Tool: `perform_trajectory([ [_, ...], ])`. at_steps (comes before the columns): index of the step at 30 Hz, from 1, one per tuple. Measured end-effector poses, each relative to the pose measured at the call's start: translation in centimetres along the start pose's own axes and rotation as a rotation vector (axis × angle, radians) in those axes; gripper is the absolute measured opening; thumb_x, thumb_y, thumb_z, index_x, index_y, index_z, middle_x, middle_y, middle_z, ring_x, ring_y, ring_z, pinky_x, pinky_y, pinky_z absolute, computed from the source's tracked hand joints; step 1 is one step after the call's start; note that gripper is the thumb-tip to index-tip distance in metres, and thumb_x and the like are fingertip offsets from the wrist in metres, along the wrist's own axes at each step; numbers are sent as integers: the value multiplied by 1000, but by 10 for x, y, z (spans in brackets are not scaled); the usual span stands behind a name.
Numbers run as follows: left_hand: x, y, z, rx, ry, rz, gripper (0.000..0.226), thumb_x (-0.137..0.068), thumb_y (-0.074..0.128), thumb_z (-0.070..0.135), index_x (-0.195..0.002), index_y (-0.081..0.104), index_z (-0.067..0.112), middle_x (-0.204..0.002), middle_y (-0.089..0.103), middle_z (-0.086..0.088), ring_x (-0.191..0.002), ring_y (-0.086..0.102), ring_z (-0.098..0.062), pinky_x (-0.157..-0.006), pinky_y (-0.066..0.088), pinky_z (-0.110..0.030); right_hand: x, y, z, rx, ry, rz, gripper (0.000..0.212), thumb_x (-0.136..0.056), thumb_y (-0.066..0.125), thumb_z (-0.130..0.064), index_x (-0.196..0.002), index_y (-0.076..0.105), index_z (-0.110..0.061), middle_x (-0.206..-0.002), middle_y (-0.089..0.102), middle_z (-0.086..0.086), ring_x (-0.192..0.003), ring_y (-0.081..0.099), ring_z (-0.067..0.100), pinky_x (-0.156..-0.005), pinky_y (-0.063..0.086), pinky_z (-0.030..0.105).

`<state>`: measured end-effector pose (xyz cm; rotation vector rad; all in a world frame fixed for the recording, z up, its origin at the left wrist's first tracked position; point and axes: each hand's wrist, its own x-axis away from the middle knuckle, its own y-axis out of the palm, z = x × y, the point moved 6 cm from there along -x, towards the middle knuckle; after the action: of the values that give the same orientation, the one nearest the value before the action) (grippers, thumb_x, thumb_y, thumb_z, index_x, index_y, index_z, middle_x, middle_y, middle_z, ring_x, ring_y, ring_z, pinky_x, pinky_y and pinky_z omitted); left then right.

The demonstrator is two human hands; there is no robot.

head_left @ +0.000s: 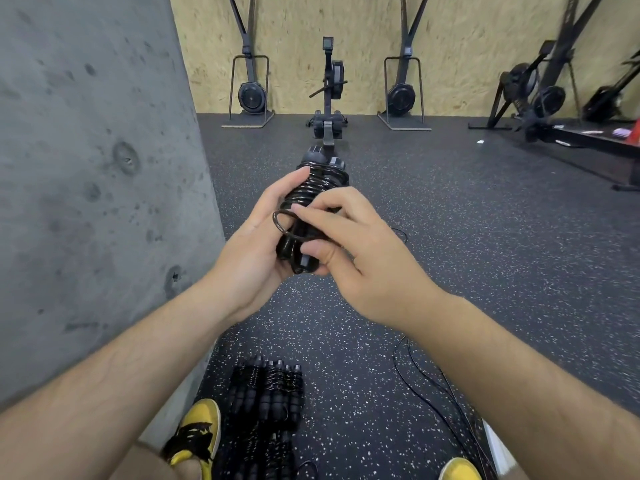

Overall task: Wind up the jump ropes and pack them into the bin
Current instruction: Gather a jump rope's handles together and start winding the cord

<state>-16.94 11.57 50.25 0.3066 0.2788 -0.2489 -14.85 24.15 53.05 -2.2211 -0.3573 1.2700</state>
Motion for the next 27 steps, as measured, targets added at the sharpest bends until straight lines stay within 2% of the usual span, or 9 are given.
perform_trajectory([
  [2,0,2,-2,15,-2,-8,47,-96,52,22,-141,52,36,-140,61,-1,-107,68,-26,-75,60,-45,0,-6,0,-87,69,80,28,-92,66,-7,-120,67,-5,-114,56,2,-85,55,12,-77,49,19],
  [4,-2,3,-3,48,-1,-12,48,-98,54,15,-141,53,37,-140,61,-5,-104,68,-29,-72,59,-46,1,-11,2,-207,171,151,22,-88,70,-4,-109,70,-10,-101,61,0,-77,56,11,-69,47,12],
  [6,-3,2,-2,81,-4,-23,59,-97,52,2,-145,50,36,-139,61,-6,-98,68,-31,-66,59,-42,2,-17,8,-335,272,215,20,-87,72,-4,-104,72,-13,-95,69,-2,-79,63,9,-73,52,18],
  [9,-5,0,0,109,-6,-48,70,-90,57,0,-149,44,36,-139,62,-5,-99,69,-37,-68,61,-42,4,-27,18,-381,352,287,17,-85,74,-3,-99,75,-13,-90,75,0,-78,70,7,-76,53,22],
  [12,-6,-1,0,116,-2,-71,70,-91,58,3,-151,42,36,-141,60,-9,-100,70,-36,-70,61,-43,5,-35,22,-260,354,293,11,-82,79,-8,-91,78,-14,-83,75,-5,-78,69,6,-75,51,21],
  [15,-8,-2,1,116,8,-63,69,-92,55,4,-152,41,35,-144,57,-11,-101,70,-37,-70,60,-43,4,-37,22,-9,272,239,3,-85,77,-14,-84,78,-12,-74,67,-5,-71,58,7,-67,43,16],
  [19,-8,0,-1,61,27,-43,67,-92,57,5,-151,42,34,-141,60,-7,-100,69,-26,-68,60,-42,2,-27,23,264,184,154,14,-88,71,-14,-77,72,-7,-68,57,-1,-66,47,11,-62,40,28],
  [22,-9,-1,-3,24,46,-45,67,-94,60,6,-151,41,34,-138,62,-4,-99,67,-22,-67,59,-40,2,-22,23,246,188,157,11,-87,71,-14,-79,73,-8,-70,58,0,-67,48,12,-64,41,30],
  [27,-10,-2,-6,18,34,-41,67,-94,60,6,-151,41,36,-138,62,-6,-101,65,-22,-66,57,-40,6,-23,29,70,364,225,4,-84,76,-17,-87,78,-14,-75,63,-8,-71,53,3,-67,37,11],
])
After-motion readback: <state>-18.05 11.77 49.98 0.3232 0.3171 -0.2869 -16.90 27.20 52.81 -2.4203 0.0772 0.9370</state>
